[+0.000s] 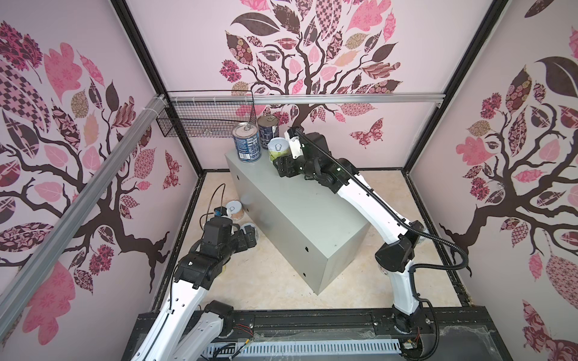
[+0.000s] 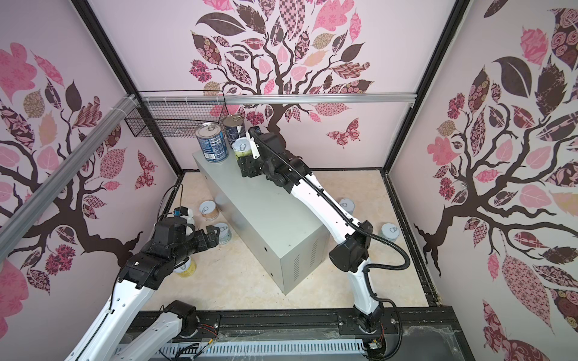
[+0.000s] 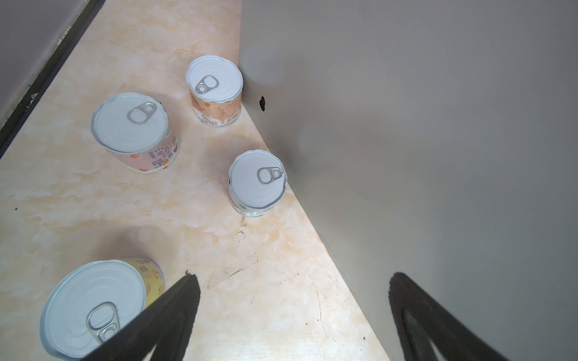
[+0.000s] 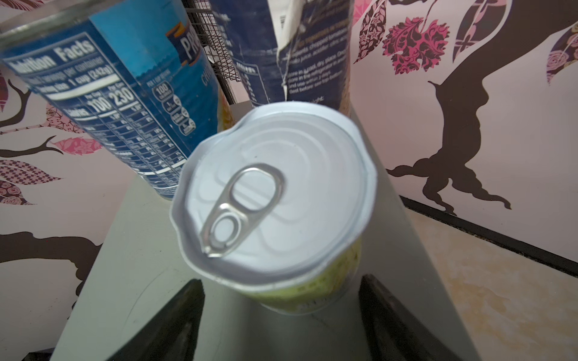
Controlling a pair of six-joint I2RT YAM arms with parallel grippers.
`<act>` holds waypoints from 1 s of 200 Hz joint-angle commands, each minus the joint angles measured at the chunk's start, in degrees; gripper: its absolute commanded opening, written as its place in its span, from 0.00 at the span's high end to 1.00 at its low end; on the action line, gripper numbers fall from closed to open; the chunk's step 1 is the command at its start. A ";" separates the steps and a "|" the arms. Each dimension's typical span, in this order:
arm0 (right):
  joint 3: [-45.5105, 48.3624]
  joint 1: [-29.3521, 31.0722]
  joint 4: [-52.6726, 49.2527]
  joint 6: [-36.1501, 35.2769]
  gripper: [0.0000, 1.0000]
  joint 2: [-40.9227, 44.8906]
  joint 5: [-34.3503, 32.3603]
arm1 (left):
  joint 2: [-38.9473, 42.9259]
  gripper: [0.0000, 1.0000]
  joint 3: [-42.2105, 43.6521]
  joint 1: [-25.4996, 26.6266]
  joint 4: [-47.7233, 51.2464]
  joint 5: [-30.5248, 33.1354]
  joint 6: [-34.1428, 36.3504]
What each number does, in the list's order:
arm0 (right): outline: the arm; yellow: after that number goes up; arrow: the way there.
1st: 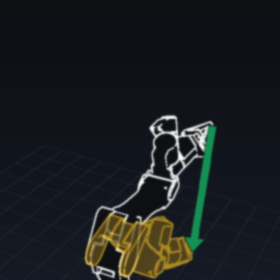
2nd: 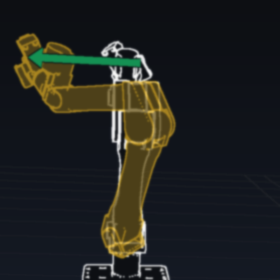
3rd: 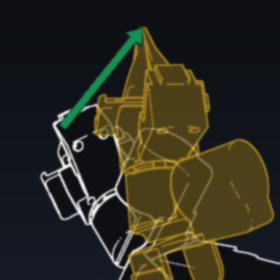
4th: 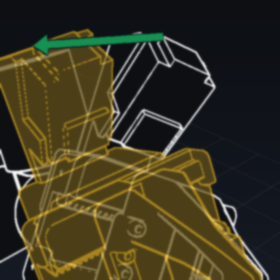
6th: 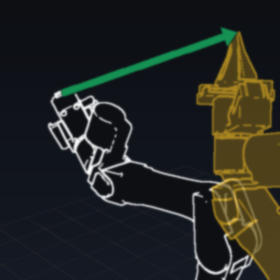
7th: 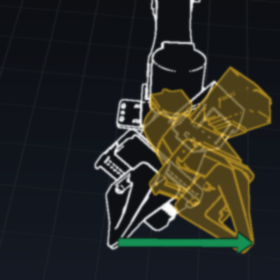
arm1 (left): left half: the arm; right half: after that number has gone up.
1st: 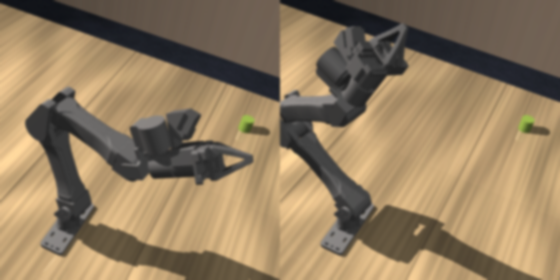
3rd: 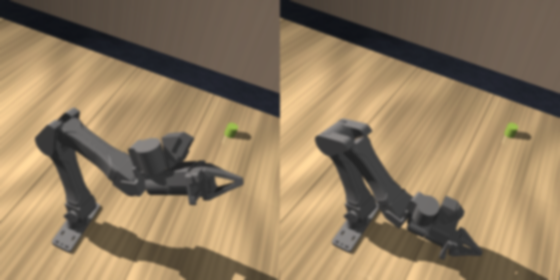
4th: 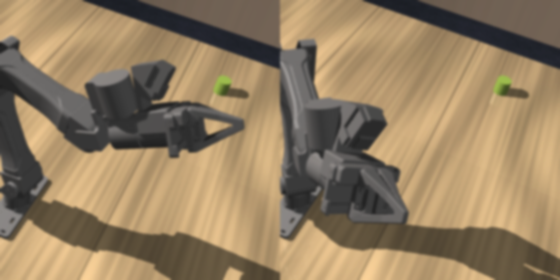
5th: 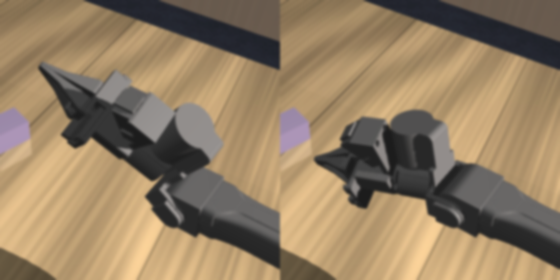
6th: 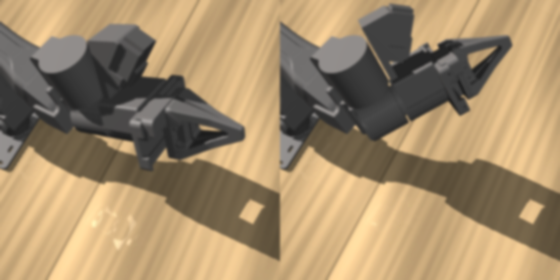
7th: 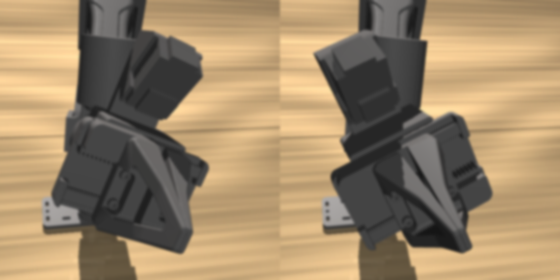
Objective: Place and organize the canned foods onto the counter
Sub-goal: 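Open the right gripper and raise it off the green-labelled can, then swing the right gripper beside the box while the left gripper lowers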
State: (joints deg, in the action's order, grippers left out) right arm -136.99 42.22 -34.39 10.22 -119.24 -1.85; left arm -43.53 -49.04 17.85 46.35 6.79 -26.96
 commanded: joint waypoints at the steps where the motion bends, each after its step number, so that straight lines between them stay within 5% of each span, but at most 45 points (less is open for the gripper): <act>1: -0.35 -0.20 -3.05 -0.24 0.17 4.96 0.44 | -0.14 0.02 1.22 -0.38 -0.13 0.42 0.29; 151: 31.81 -1.16 5.75 1.84 0.04 36.75 -2.63 | -6.54 0.02 -0.97 -0.43 1.87 2.73 -1.49; 200: 49.46 -15.86 10.97 9.97 0.00 52.56 6.35 | -13.01 0.02 -2.04 -0.66 -0.41 3.06 -2.62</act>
State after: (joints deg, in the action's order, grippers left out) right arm -94.39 34.37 -27.66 14.28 -75.09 -0.75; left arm -54.00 -49.15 17.61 47.99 9.21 -28.53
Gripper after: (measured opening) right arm 0.998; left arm 0.980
